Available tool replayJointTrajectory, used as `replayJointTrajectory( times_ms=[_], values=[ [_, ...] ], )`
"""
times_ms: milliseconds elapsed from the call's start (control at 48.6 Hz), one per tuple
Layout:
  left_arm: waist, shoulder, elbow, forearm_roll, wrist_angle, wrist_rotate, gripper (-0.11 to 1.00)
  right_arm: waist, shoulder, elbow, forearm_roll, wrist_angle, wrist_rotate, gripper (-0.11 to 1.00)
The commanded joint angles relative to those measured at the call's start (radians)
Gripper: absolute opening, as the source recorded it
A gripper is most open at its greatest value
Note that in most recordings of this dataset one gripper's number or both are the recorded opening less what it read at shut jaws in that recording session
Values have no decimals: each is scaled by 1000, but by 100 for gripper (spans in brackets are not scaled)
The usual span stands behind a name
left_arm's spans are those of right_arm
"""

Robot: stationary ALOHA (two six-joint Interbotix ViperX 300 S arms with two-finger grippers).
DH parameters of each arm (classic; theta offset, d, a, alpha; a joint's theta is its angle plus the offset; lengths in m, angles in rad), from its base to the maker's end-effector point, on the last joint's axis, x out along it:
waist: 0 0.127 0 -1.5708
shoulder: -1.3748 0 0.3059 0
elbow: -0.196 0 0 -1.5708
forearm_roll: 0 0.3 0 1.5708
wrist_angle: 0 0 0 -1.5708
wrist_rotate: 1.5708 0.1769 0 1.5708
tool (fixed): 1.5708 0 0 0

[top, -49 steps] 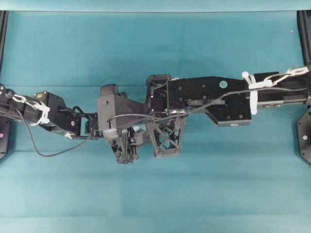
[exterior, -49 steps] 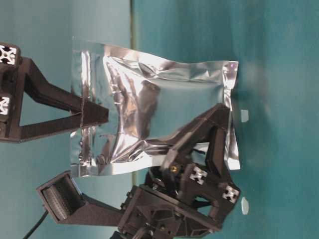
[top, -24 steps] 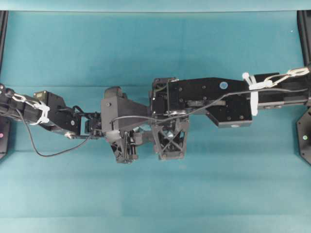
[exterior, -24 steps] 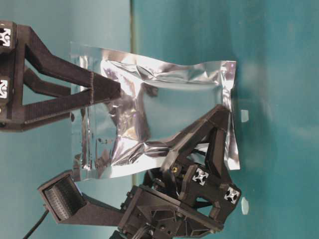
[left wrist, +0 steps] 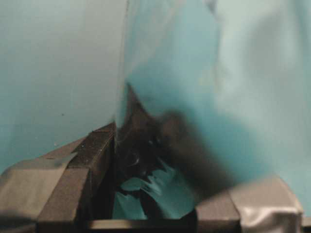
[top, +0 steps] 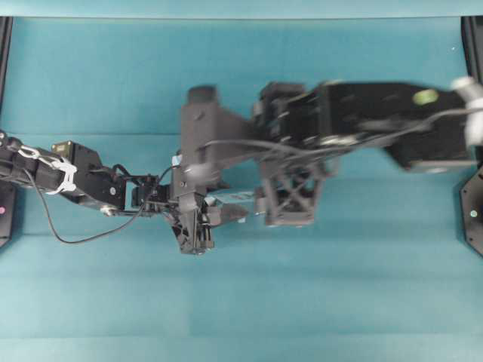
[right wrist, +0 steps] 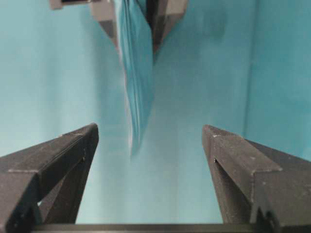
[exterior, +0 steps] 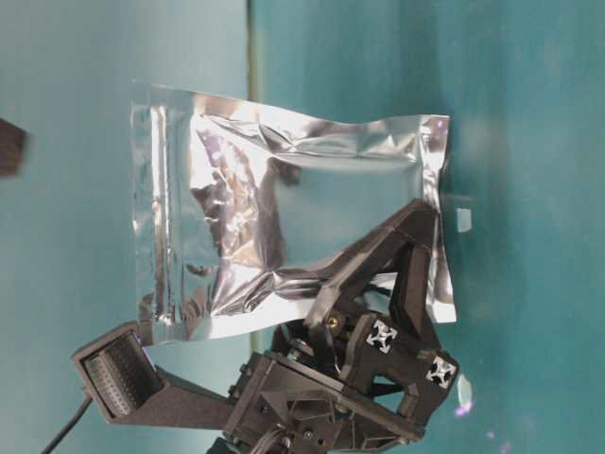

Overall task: Hand over the silver zip bag and make it stand upright.
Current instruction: 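Withdraw the right gripper to the right while the left holds the bag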

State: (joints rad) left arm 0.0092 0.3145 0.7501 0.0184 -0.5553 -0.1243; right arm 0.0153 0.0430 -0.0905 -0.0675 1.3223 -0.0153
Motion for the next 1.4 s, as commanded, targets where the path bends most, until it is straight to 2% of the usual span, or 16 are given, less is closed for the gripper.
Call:
replayJointTrajectory(
  times_ms=[0,206,453,638,885,1029,1379],
  values=[
    [-11,-5,3,3,6,-2,30,8,-54,6,-3,15,11,87],
    [-15,-6,3,3,12,-3,30,23,-107,54,-3,26,21,87],
    [-14,-6,6,3,23,-3,30,28,-207,126,-3,-32,92,87],
    [-14,-6,6,3,23,-3,30,29,-318,261,-3,-178,118,87],
    [-14,-11,6,3,23,-5,30,31,-460,483,-3,-479,141,87],
    [-14,-14,8,3,23,-5,30,31,-520,575,-2,-626,146,87],
    [-11,-14,6,3,23,-5,30,31,-627,726,0,-704,204,87]
  ],
)
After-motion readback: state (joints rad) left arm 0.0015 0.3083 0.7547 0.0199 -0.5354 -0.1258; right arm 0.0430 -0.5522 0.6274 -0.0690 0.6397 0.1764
